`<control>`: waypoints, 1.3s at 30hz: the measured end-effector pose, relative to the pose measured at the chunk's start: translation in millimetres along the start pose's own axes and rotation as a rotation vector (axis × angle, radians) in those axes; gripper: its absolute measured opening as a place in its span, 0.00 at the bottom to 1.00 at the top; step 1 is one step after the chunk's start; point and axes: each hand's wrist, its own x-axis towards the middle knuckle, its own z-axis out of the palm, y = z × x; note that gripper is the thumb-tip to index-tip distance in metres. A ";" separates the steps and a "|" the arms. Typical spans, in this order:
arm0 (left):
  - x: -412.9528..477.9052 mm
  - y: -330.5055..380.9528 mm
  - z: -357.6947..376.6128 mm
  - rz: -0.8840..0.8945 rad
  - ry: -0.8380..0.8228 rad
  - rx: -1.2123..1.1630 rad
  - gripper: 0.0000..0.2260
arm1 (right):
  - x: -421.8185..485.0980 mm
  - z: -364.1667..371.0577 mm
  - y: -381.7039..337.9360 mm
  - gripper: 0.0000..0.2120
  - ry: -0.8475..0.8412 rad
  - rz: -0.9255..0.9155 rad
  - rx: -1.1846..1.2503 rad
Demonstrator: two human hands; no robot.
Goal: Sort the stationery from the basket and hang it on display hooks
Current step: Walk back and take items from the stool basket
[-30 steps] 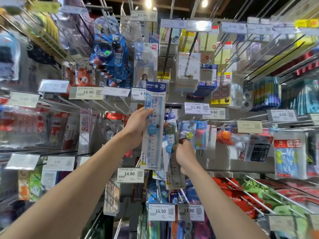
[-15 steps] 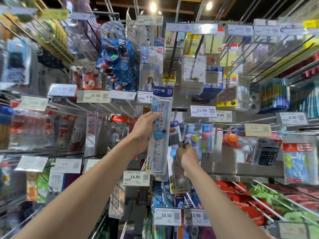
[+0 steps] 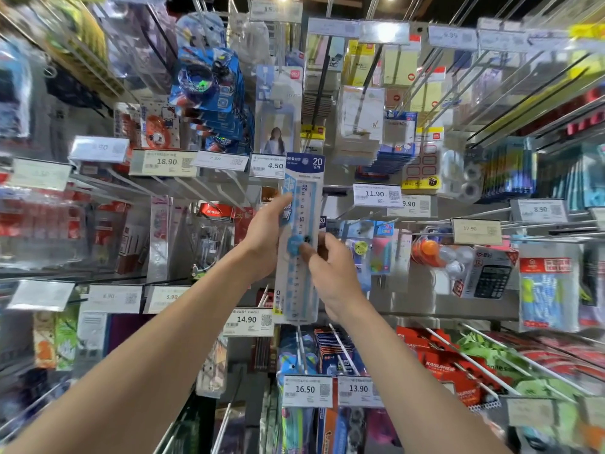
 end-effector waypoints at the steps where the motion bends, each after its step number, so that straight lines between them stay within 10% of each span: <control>1: -0.1 0.7 0.1 0.009 -0.012 -0.004 0.21 | -4.2 -2.2 1.9 0.06 -0.003 0.022 0.034; 18: -7.4 11.2 6.9 0.064 -0.054 0.066 0.16 | -14.1 -26.9 48.0 0.24 0.227 0.398 -0.097; 36: -4.8 5.1 -0.7 0.067 -0.063 0.157 0.38 | 23.6 -14.2 58.5 0.08 0.141 0.490 -0.329; 39: -6.5 -3.2 -2.5 0.138 -0.007 0.218 0.22 | 20.6 -10.5 68.3 0.14 0.075 0.473 -0.450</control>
